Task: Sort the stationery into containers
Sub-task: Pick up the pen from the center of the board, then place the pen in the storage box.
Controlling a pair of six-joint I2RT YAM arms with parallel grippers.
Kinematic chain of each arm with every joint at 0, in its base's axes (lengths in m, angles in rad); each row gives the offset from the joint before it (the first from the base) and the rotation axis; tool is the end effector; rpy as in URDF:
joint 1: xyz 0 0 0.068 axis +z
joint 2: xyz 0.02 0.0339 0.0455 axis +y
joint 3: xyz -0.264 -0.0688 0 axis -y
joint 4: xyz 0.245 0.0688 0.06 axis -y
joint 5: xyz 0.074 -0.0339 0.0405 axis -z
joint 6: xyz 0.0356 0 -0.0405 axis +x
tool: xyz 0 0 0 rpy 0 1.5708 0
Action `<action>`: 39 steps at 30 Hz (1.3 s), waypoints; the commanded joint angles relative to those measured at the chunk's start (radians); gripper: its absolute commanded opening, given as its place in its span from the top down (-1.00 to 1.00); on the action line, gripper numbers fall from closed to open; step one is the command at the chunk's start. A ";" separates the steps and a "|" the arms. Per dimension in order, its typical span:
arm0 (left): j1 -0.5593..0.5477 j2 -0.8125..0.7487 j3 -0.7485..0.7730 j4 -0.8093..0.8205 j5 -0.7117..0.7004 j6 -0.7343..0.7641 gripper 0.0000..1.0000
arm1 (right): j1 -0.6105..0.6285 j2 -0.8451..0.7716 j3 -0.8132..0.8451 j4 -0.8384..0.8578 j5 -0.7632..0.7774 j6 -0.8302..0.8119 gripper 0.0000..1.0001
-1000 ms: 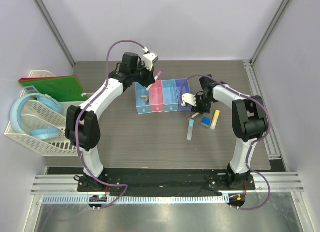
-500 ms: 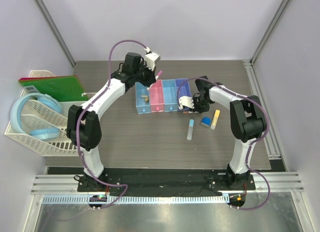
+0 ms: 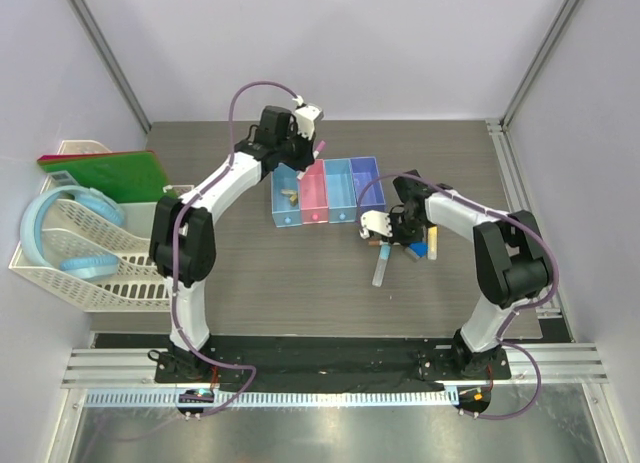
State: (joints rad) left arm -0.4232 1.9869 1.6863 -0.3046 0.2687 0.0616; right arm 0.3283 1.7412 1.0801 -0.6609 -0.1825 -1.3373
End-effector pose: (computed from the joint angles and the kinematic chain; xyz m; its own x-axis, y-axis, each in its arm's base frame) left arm 0.4224 -0.2006 0.2781 -0.4811 0.2818 -0.8301 0.6258 0.7735 -0.1001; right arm 0.3026 0.1099 0.1650 0.1374 -0.9639 -0.2281 -0.9757 -0.0920 -0.1989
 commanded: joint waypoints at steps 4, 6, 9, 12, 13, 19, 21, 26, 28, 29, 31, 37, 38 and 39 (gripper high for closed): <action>-0.023 0.030 0.059 0.044 0.004 -0.084 1.00 | 0.023 -0.181 -0.022 -0.111 -0.029 0.059 0.79; -0.022 0.038 0.050 0.048 0.003 -0.095 1.00 | 0.023 -0.232 -0.016 -0.114 -0.035 0.072 0.79; -0.022 0.049 0.033 0.048 -0.014 -0.111 1.00 | 0.023 -0.298 -0.006 -0.115 -0.058 0.092 0.79; -0.022 0.061 0.010 0.042 -0.034 -0.117 1.00 | 0.023 -0.342 0.024 -0.109 -0.083 0.127 0.78; -0.022 0.066 0.006 0.032 -0.042 -0.120 1.00 | 0.023 -0.350 0.033 -0.105 -0.092 0.139 0.78; -0.022 0.089 -0.013 -0.004 -0.077 -0.128 1.00 | 0.023 -0.393 0.087 0.027 -0.103 0.288 0.79; -0.022 0.093 -0.011 -0.021 -0.077 -0.126 0.84 | 0.023 -0.397 0.101 0.087 -0.129 0.331 0.79; -0.022 0.086 -0.013 -0.034 -0.068 -0.118 0.24 | 0.023 -0.390 0.129 0.201 -0.163 0.519 0.79; -0.020 0.076 -0.011 -0.034 -0.065 -0.115 0.14 | 0.025 -0.379 0.139 0.251 -0.161 0.564 0.79; -0.020 0.064 -0.011 -0.034 -0.062 -0.114 0.10 | 0.023 -0.365 0.144 0.267 -0.160 0.613 0.79; -0.022 0.049 -0.010 -0.031 -0.063 -0.117 0.07 | 0.023 -0.348 0.159 0.317 -0.152 0.667 0.79; -0.019 -0.098 -0.068 0.001 -0.083 -0.083 0.07 | 0.029 -0.261 0.194 0.464 -0.170 0.865 0.80; -0.020 -0.123 -0.088 0.008 -0.089 -0.066 0.07 | 0.035 -0.246 0.204 0.477 -0.175 0.889 0.80; -0.019 -0.185 -0.112 0.019 -0.107 -0.042 0.07 | 0.037 -0.212 0.224 0.494 -0.182 0.926 0.80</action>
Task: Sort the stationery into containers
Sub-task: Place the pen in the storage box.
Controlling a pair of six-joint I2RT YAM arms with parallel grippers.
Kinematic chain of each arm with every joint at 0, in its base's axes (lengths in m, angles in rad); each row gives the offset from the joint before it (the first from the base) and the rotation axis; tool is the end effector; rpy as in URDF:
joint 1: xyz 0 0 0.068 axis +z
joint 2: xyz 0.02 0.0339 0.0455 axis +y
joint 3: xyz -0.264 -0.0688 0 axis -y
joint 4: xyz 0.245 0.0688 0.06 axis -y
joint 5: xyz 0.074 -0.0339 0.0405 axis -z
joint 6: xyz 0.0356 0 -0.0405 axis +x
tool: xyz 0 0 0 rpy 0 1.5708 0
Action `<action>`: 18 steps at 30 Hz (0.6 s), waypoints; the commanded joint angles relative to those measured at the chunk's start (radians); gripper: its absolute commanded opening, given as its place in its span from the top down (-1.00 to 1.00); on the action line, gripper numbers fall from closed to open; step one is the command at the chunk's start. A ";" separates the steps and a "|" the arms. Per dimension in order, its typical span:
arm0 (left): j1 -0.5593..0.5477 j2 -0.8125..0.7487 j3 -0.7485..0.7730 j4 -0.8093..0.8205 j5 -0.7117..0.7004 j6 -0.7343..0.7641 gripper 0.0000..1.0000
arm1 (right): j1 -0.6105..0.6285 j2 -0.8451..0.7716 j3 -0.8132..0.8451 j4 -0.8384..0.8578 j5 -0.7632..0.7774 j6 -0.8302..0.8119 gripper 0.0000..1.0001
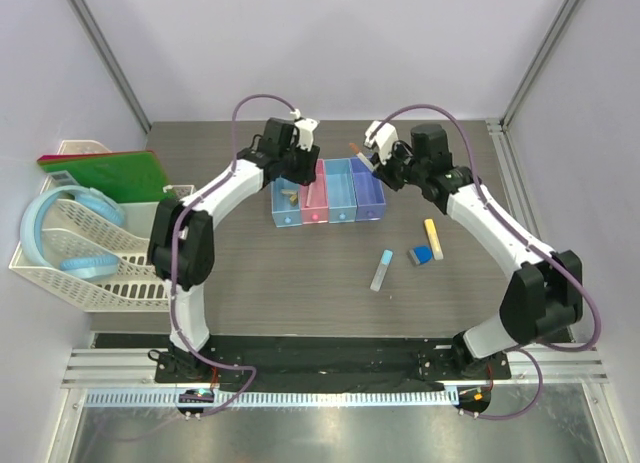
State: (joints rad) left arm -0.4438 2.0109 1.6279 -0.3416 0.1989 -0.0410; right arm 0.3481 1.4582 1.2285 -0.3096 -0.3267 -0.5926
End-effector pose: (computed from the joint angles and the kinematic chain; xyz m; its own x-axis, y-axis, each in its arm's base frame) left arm 0.4157 -0.2054 0.2443 -0.6209 0.2507 -0.7428 0.5295 0.8328 -0.1616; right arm 0.3110 0.1250 0.3232 -0.0754 -0.5901 -0.8038 -0.7523 0.5627 -0.3425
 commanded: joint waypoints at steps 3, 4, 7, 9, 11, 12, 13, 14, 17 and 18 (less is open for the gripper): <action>0.004 -0.321 -0.158 0.087 -0.082 0.147 -0.03 | 0.041 0.123 0.106 0.176 -0.064 0.227 0.80; 0.004 -0.354 -0.215 0.092 -0.084 0.176 -0.05 | 0.048 0.152 0.114 0.181 -0.078 0.250 0.80; 0.004 -0.446 -0.319 0.085 -0.110 0.266 -0.08 | 0.077 0.220 0.147 0.191 -0.107 0.301 0.80; 0.004 -0.491 -0.367 0.067 -0.121 0.328 -0.10 | 0.106 0.247 0.164 0.204 -0.135 0.329 0.80; 0.004 -0.553 -0.440 0.062 -0.124 0.361 -0.11 | 0.126 0.292 0.184 0.205 -0.158 0.352 0.80; 0.004 -0.573 -0.489 0.058 -0.122 0.384 -0.12 | 0.146 0.307 0.190 0.208 -0.161 0.358 0.80; 0.004 -0.615 -0.509 0.058 -0.124 0.391 -0.12 | 0.153 0.323 0.198 0.207 -0.169 0.362 0.81; 0.004 -0.633 -0.529 0.056 -0.122 0.391 -0.12 | 0.161 0.352 0.210 0.208 -0.181 0.369 0.81; 0.004 -0.702 -0.589 0.027 -0.090 0.391 -0.12 | 0.170 0.414 0.247 0.208 -0.225 0.393 0.81; 0.002 -0.724 -0.614 0.015 -0.082 0.380 -0.13 | 0.170 0.428 0.258 0.208 -0.238 0.396 0.81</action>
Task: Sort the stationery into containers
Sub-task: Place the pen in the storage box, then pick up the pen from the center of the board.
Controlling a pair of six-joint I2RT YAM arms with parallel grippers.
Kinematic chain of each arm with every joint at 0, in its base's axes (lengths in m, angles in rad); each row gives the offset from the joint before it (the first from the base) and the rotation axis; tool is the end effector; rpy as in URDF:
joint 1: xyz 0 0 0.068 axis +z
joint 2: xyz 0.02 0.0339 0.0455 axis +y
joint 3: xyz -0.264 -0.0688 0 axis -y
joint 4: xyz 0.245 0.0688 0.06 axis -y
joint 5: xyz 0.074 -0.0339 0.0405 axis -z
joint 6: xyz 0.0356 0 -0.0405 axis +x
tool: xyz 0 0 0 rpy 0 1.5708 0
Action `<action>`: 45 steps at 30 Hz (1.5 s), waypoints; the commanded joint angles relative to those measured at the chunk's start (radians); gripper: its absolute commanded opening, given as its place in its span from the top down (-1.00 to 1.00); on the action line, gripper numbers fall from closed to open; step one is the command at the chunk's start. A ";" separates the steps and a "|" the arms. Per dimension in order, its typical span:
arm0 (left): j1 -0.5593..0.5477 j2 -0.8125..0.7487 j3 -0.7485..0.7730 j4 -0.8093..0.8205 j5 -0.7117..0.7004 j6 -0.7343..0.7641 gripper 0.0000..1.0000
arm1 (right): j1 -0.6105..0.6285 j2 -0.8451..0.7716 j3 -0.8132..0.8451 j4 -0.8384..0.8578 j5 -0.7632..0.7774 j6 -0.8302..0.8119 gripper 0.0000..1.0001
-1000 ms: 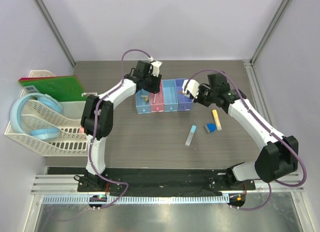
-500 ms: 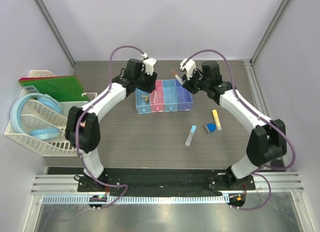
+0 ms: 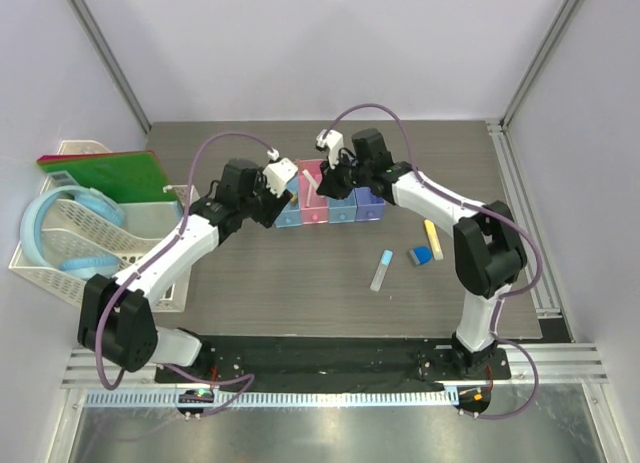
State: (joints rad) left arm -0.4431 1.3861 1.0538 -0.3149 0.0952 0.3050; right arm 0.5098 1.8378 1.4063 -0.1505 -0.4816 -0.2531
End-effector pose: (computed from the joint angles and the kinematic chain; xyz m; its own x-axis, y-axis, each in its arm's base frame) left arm 0.2786 -0.1360 0.2838 -0.3708 0.5069 -0.7782 0.6360 0.7492 0.1849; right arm 0.3633 0.2220 0.2622 -0.2716 -0.4061 -0.8725 -0.8658 0.4989 0.0373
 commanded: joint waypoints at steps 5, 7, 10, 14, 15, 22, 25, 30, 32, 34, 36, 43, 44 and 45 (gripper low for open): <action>0.003 -0.218 -0.093 -0.070 0.073 0.034 -0.13 | 0.004 0.144 0.170 0.017 -0.109 0.063 0.81; 0.003 -0.232 -0.089 -0.123 0.077 0.036 -0.13 | 0.001 0.184 0.186 0.011 -0.109 0.060 0.81; 0.003 -0.251 -0.089 -0.159 0.078 0.046 -0.15 | -0.004 0.224 0.200 0.002 -0.097 0.038 0.81; 0.001 -0.271 -0.101 -0.180 0.089 0.060 -0.22 | -0.016 0.253 0.212 -0.017 -0.091 0.023 0.79; 0.003 -0.271 -0.100 -0.185 0.089 0.062 -0.22 | -0.014 0.255 0.211 -0.021 -0.091 0.018 0.77; 0.003 -0.268 -0.092 -0.188 0.107 0.063 -0.37 | -0.014 0.213 0.189 -0.037 -0.089 -0.011 -0.07; 0.003 -0.262 -0.100 -0.171 0.109 0.059 -0.38 | -0.016 0.170 0.180 -0.043 -0.083 -0.017 -0.29; 0.000 -0.222 -0.095 -0.138 0.130 0.040 -0.36 | -0.019 0.053 0.177 -0.078 -0.019 -0.031 -0.35; -0.011 -0.193 -0.072 -0.128 0.147 0.028 -0.34 | -0.022 0.003 0.166 -0.110 0.033 -0.044 -0.42; -0.041 -0.130 -0.054 -0.118 0.150 0.019 -0.31 | -0.028 -0.075 0.137 -0.132 0.136 -0.069 -0.44; -0.078 -0.047 -0.025 -0.104 0.123 0.017 -0.26 | -0.053 -0.126 0.106 -0.162 0.211 -0.080 -0.48; -0.324 0.258 0.122 -0.085 0.040 -0.018 -0.29 | -0.223 -0.299 -0.114 -0.247 0.322 -0.155 -0.51; -0.342 0.295 0.174 -0.093 0.041 -0.023 -0.30 | -0.247 -0.317 -0.159 -0.256 0.346 -0.167 -0.52; -0.368 0.327 0.199 -0.105 0.044 -0.027 -0.30 | -0.289 -0.325 -0.179 -0.256 0.348 -0.169 -0.53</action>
State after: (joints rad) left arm -0.7357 1.6138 1.1328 -0.4366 0.1581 0.3145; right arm 0.3107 1.5322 1.3315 -0.3325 -0.2356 -0.3740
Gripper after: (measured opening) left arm 0.646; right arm 0.757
